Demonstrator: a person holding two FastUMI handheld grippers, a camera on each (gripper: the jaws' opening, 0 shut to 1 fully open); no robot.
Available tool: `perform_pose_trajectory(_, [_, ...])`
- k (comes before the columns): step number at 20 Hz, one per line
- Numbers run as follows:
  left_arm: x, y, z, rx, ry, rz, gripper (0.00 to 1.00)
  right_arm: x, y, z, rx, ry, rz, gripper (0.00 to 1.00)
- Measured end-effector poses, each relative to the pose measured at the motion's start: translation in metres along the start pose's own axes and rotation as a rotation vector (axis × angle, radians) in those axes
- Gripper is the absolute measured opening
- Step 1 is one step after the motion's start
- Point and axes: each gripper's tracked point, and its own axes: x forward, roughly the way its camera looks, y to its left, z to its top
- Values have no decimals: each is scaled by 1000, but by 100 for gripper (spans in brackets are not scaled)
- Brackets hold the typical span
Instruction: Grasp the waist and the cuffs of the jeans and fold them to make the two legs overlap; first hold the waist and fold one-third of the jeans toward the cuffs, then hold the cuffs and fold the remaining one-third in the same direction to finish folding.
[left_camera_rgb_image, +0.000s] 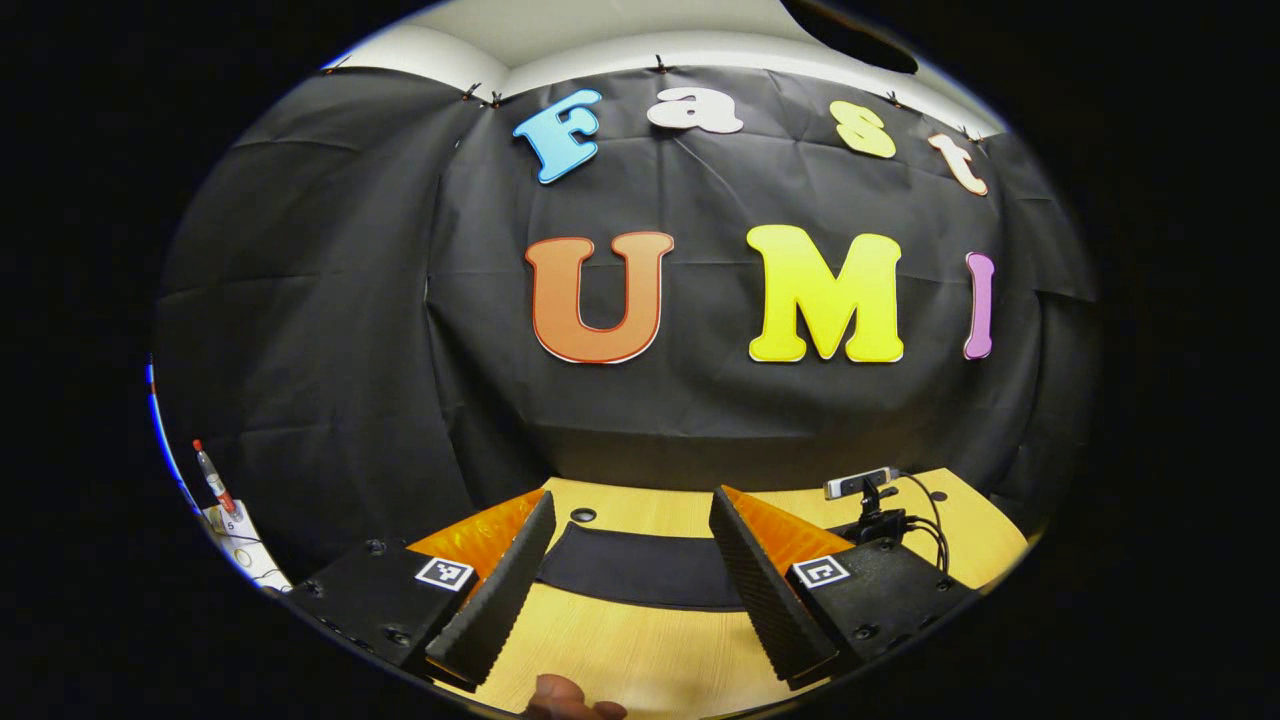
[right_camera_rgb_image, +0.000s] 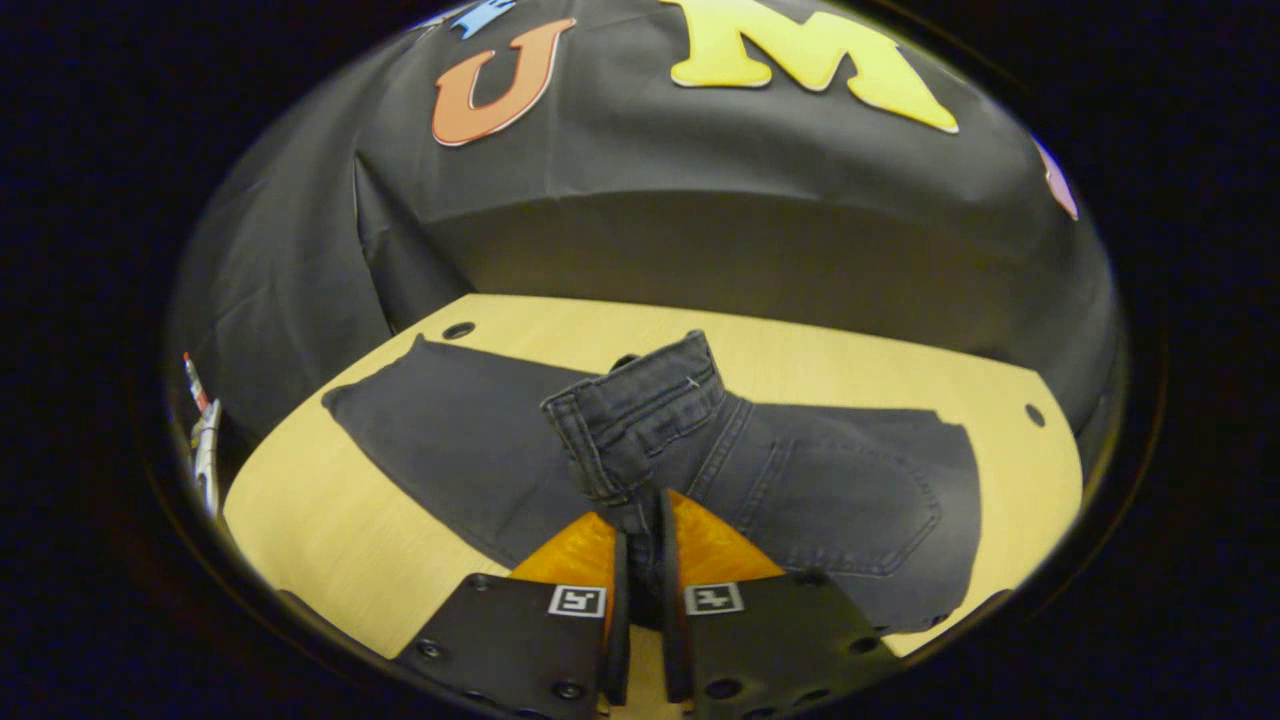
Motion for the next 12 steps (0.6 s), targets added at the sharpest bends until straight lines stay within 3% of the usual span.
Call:
perform_pose_trajectory(2, [3, 1, -1, 2, 0, 5, 99, -1, 8, 0, -4, 12, 52, 53])
perform_pose_trajectory(4, [6, 4, -1, 3, 3, 14, 99, -7, 8, 4, -39, -11, 46, 94])
perform_pose_trajectory(7, [14, 15, -6, -19, 17, 35, 100, -21, 11, 28, -91, -76, 44, 99])
perform_pose_trajectory(12, [40, 40, -38, -143, 63, 87, 100, -71, -15, 104, -165, -278, 4, 97])
